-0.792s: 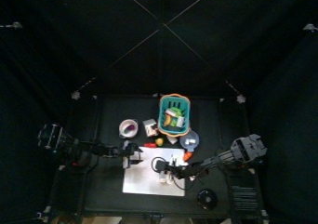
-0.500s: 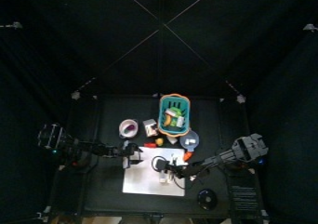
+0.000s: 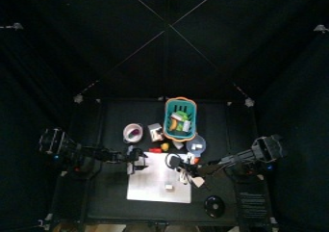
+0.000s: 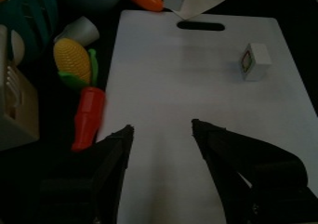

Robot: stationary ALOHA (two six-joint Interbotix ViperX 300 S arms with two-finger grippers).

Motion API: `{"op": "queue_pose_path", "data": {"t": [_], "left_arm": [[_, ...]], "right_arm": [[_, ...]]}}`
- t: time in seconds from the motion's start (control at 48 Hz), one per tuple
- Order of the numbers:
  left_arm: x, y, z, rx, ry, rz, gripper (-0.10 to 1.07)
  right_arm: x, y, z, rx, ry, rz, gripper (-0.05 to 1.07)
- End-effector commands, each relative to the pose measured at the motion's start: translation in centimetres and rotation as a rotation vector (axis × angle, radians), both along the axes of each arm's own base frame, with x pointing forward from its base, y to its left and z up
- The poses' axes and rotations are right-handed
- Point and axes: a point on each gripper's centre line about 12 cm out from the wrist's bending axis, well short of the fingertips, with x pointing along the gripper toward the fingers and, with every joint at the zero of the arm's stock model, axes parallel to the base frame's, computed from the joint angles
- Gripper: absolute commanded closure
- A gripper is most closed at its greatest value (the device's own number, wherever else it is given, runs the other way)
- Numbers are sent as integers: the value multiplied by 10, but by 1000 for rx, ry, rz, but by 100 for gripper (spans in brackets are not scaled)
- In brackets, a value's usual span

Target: Place piece of sushi in bowl

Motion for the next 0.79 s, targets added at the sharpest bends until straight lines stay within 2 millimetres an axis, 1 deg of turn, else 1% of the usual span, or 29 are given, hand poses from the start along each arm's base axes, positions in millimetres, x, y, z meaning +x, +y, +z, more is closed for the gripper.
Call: {"op": "queue_pose_path", "data": {"t": [0.0,0.188,0.292,0.417,0.542,0.771], "left_arm": [[4,-1,5,2,-20,-3,8],[4,-1,5,1,-20,-2,8],[4,-1,5,1,-20,-2,8],[3,-1,4,1,-18,-2,8],[3,-1,4,1,-18,-2,8],[3,-1,4,1,-18,-2,8]], "right_arm": [[-7,-7,19,19,-68,-15,54],[-28,-22,23,37,-92,-60,54],[-40,-31,23,40,-96,-84,54],[-50,-40,19,50,-95,-119,54],[-55,-48,12,58,-87,-148,54],[-68,-73,0,45,-56,-231,54]]}}
